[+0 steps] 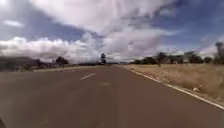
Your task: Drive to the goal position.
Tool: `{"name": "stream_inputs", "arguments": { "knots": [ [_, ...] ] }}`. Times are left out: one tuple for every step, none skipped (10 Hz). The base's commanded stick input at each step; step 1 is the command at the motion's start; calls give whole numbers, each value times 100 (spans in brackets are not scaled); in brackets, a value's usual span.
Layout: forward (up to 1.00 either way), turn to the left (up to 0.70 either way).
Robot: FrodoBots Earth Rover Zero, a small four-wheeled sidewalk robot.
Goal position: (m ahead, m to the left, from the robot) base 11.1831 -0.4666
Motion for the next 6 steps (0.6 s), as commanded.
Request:
{"name": "stream_inputs", "arguments": {
  "knots": [
    [70,0],
    [70,0],
    [70,0],
    [70,0],
    [70,-17],
    [70,-33]
  ]
}}
